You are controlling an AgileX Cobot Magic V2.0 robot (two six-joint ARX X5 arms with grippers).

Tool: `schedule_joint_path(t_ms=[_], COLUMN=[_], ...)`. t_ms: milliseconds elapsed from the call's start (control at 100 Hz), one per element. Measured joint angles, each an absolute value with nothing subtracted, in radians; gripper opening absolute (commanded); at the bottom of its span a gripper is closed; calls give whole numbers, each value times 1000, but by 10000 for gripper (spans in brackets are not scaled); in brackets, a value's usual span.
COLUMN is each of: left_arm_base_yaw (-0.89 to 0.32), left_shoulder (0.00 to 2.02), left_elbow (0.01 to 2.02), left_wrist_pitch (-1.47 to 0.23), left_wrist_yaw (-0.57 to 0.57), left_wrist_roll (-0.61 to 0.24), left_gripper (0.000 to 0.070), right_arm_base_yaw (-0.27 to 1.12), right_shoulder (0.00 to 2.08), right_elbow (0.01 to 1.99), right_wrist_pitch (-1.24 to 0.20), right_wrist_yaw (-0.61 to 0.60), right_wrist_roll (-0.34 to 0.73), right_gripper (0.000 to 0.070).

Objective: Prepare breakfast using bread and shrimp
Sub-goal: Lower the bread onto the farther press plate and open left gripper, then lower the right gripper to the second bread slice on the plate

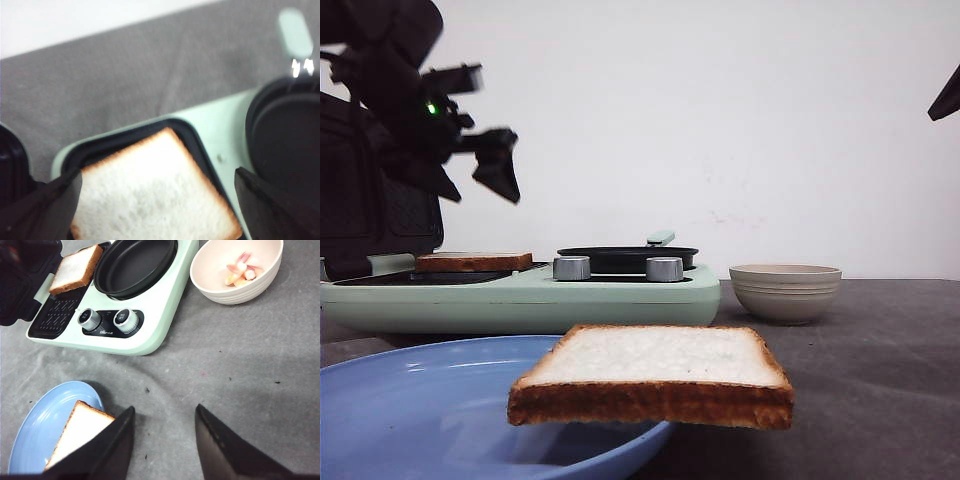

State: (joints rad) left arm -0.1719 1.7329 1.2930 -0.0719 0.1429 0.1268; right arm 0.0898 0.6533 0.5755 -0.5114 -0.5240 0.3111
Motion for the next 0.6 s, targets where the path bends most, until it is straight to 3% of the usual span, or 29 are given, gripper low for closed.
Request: schedule_joint_path(t_ms=[240,600], left_arm_base_yaw=[-142,-137], left_shoulder=[1565,1273], left_elbow=[1293,1293], left_wrist_pitch=[-104,-312], left_wrist_yaw=[163,123], left_wrist_roll=[27,60], left_gripper=[557,556], right_arm_base_yaw=[90,90], right_shoulder=[653,653], right_elbow=[575,575], right_wrist_pitch=[-511,-511], right_wrist_yaw=[-524,-583], right_wrist_roll=[311,340], right_gripper=[233,233])
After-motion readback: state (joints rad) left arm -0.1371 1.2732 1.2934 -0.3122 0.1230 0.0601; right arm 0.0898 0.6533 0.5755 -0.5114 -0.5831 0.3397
